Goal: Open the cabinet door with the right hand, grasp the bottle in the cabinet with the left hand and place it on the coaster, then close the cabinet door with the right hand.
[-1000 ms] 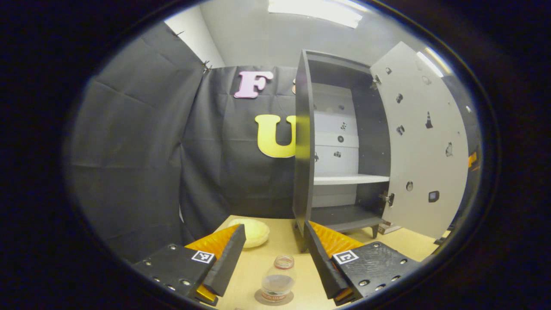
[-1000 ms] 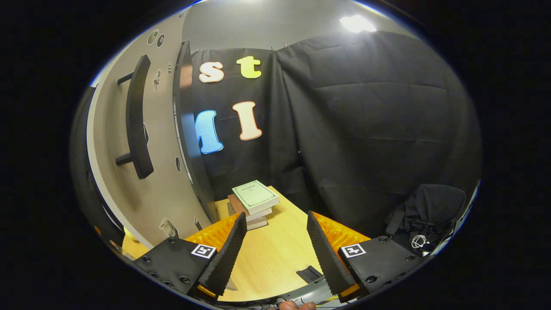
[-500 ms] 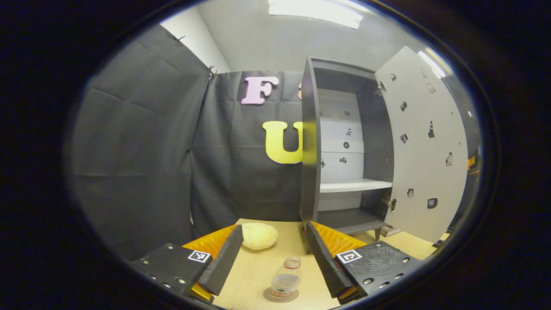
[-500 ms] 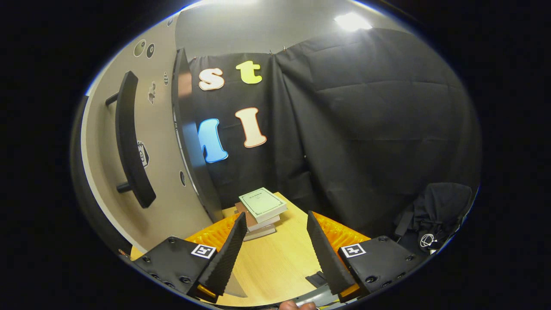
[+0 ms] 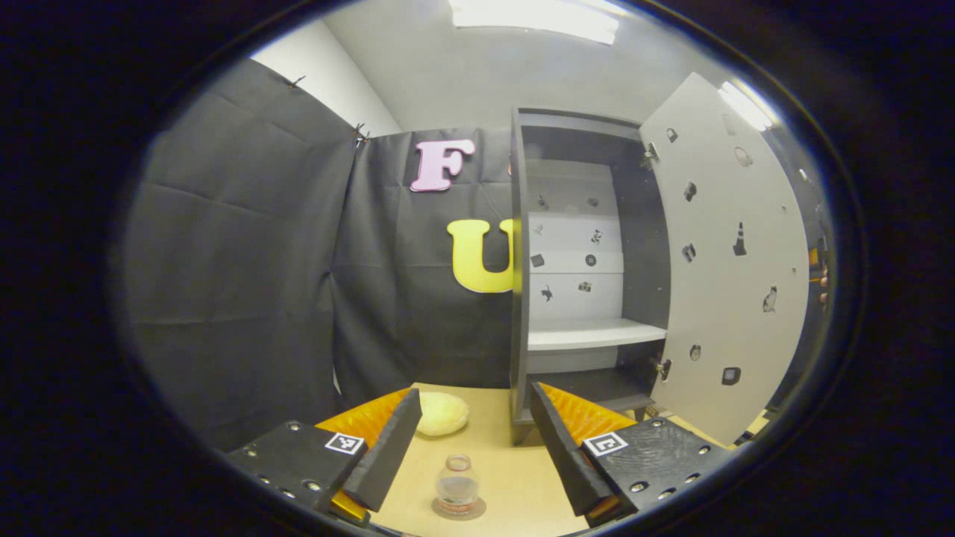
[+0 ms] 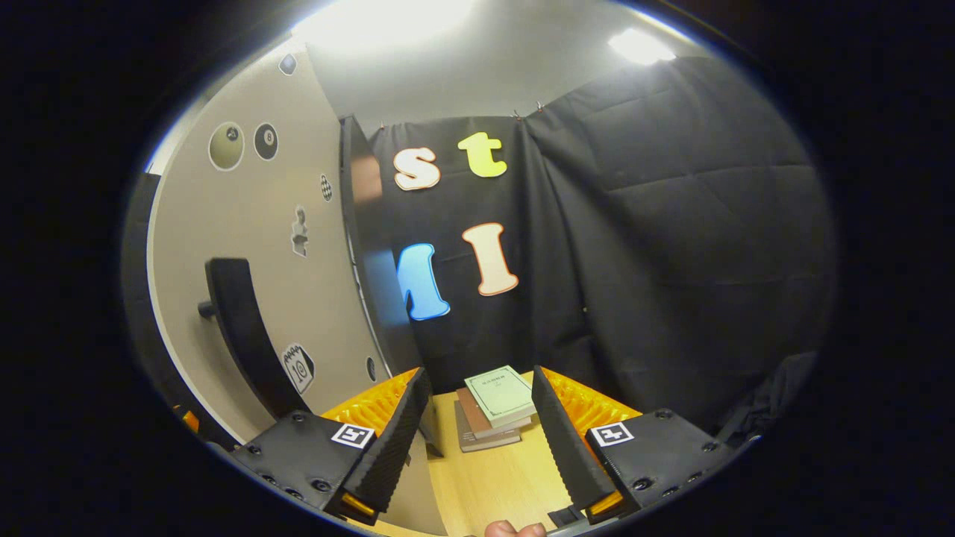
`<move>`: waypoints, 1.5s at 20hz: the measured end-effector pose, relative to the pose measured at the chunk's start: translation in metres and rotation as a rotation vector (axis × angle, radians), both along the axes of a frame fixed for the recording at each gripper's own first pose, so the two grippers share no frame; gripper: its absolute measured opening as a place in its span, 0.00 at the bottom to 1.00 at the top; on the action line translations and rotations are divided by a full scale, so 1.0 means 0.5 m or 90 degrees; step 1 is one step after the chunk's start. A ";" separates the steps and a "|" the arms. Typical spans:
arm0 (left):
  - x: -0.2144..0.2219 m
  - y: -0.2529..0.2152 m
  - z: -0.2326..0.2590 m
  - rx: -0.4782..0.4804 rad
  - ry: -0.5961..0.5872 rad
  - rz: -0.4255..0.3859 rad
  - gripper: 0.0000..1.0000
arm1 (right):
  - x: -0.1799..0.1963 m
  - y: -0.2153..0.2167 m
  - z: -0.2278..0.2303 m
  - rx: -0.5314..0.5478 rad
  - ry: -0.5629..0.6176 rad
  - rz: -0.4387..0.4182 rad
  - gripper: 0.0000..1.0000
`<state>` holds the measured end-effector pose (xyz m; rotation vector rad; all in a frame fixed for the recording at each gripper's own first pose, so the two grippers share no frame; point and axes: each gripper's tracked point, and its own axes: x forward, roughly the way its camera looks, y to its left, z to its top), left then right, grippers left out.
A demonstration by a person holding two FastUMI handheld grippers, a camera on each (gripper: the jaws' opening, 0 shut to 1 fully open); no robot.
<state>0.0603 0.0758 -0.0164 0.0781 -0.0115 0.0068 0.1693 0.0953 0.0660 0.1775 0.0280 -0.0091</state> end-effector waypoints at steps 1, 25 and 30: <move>-0.005 -0.018 0.007 0.005 -0.001 -0.002 0.87 | 0.002 0.007 0.010 -0.004 -0.002 0.016 0.90; -0.076 0.098 -0.017 -0.085 0.057 0.066 0.90 | -0.067 0.222 0.090 -0.096 -0.019 0.149 0.84; -0.070 0.117 -0.021 -0.078 0.043 0.046 0.88 | -0.076 0.273 0.082 -0.095 -0.029 0.153 0.84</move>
